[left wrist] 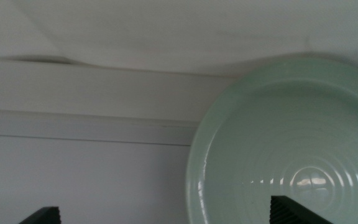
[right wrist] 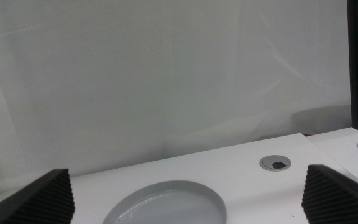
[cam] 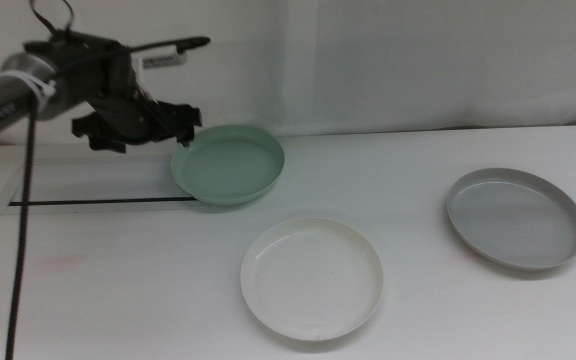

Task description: Stack the three bowls on top of each other.

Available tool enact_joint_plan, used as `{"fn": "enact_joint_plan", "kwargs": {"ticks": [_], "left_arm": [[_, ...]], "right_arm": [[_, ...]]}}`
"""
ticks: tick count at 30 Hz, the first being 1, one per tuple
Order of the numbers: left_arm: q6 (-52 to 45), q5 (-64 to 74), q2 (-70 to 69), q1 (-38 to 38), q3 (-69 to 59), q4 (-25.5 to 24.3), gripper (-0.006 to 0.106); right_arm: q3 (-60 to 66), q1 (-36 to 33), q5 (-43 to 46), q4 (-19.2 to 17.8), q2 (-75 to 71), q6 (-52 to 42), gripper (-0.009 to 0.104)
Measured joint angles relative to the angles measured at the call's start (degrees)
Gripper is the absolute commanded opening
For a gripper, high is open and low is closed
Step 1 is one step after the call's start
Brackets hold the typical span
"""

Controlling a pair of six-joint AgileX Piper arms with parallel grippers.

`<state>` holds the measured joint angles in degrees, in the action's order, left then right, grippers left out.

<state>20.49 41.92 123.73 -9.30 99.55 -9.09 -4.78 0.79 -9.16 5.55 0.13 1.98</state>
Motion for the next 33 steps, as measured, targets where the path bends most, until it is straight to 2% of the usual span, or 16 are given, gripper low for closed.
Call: {"fn": "enact_joint_plan", "kwargs": {"ticks": [10, 15, 18, 20, 23, 25, 33], "left_arm": [[-0.50, -2.26, 6.09, 0.00, 0.02, 0.12, 0.086], [-0.59, -2.41, 7.31, 0.00, 0.02, 0.12, 0.078], [-0.71, -2.52, 7.56, 0.00, 0.35, 0.35, 0.066], [-0.81, -2.65, 7.56, 0.00, 0.35, 0.35, 0.054], [-0.81, -2.98, 7.56, 0.00, 0.35, 0.35, 0.024], [-0.81, -3.03, 7.56, 0.00, 0.35, 0.35, -0.003], [-0.45, -4.68, 7.66, 0.00, 0.57, 1.27, -0.003]], "right_arm": [[0.00, 0.00, 0.00, 0.00, 0.00, -0.13, 0.103], [0.00, 0.00, 0.04, 0.00, 0.00, -0.13, 0.103], [0.00, 0.00, 0.04, 0.00, 0.00, -0.13, 0.103], [0.00, 0.00, 0.04, 0.00, 0.00, -0.13, 0.103], [0.00, 0.00, 0.04, 0.00, 0.00, -0.13, 0.103], [0.00, 0.00, 0.04, 0.00, 0.00, -0.13, 0.103], [0.00, 0.00, 0.04, 0.00, 0.00, 0.00, 0.103]]}}
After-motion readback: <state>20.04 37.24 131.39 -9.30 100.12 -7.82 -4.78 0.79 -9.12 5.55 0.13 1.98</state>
